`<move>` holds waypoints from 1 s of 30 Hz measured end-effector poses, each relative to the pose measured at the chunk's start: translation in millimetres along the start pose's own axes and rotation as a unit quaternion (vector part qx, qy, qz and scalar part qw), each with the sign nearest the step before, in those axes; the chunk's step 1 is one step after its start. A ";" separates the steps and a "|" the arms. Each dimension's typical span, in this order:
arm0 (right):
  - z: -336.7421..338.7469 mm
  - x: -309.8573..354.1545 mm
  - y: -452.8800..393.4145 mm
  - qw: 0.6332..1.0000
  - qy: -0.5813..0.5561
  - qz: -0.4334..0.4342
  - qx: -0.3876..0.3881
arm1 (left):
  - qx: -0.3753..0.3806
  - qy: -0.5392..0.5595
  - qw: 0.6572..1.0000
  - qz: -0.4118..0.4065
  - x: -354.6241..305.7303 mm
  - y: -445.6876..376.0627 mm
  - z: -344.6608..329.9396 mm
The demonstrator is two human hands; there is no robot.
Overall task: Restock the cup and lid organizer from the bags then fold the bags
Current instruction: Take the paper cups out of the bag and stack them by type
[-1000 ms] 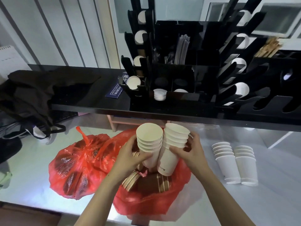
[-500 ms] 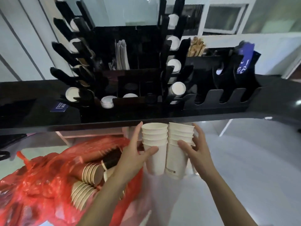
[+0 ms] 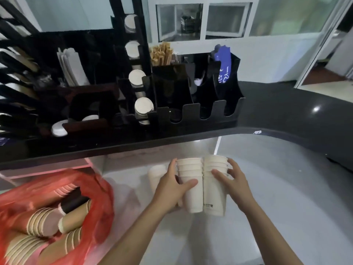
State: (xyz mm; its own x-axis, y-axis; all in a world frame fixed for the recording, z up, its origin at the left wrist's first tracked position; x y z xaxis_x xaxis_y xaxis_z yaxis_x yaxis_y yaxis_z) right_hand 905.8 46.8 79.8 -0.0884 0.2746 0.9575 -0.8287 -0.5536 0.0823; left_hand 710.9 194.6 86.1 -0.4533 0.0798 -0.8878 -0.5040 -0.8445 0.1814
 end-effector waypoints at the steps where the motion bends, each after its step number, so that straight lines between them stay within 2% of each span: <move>1: 7.1 -8.3 -5.6 1.000 0.002 -0.006 -0.001 | -0.012 -0.047 0.999 0.000 -3.3 -1.7 -8.5; 5: 22.0 -41.7 -26.4 0.999 0.026 -0.032 -0.009 | -0.036 -0.232 0.972 -0.006 -3.5 -12.9 -38.1; 12: 19.3 -65.1 -51.9 0.994 0.097 -0.042 -0.011 | -0.050 -0.355 0.933 -0.013 15.7 -42.4 -74.5; 16: 12.9 -75.4 -70.2 0.987 0.154 -0.041 -0.007 | -0.075 -0.445 0.892 -0.024 9.4 -51.8 -81.6; 18: 9.8 -82.5 -80.0 0.983 0.177 -0.042 -0.010 | -0.066 -0.460 0.885 -0.001 14.6 -57.1 -84.7; 22: -1.4 -99.2 -89.9 0.976 0.210 -0.045 0.027 | -0.031 -0.413 0.906 0.082 45.0 -61.6 -89.9; 30: -4.1 -107.9 -103.7 0.978 0.198 -0.051 0.047 | -0.024 -0.409 0.909 0.077 36.6 -68.1 -99.2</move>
State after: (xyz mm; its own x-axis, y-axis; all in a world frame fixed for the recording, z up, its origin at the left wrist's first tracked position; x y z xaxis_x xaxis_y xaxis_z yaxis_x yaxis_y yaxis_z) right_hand 999.0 77.8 -33.3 -0.2305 0.6039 0.7630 -0.7917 -0.5723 0.2137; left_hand 801.5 202.5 -0.7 -0.9206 0.3089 -0.2389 -0.3644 -0.8995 0.2411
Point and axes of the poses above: each hand's wrist, its own y-axis away from the middle knuckle, its own z-axis out of the back of the hand, x = y × z, the point moved 8 cm from there along -y, towards the middle knuckle, and after that the axes turned 9 degrees about -x, right-handed, at the moved point
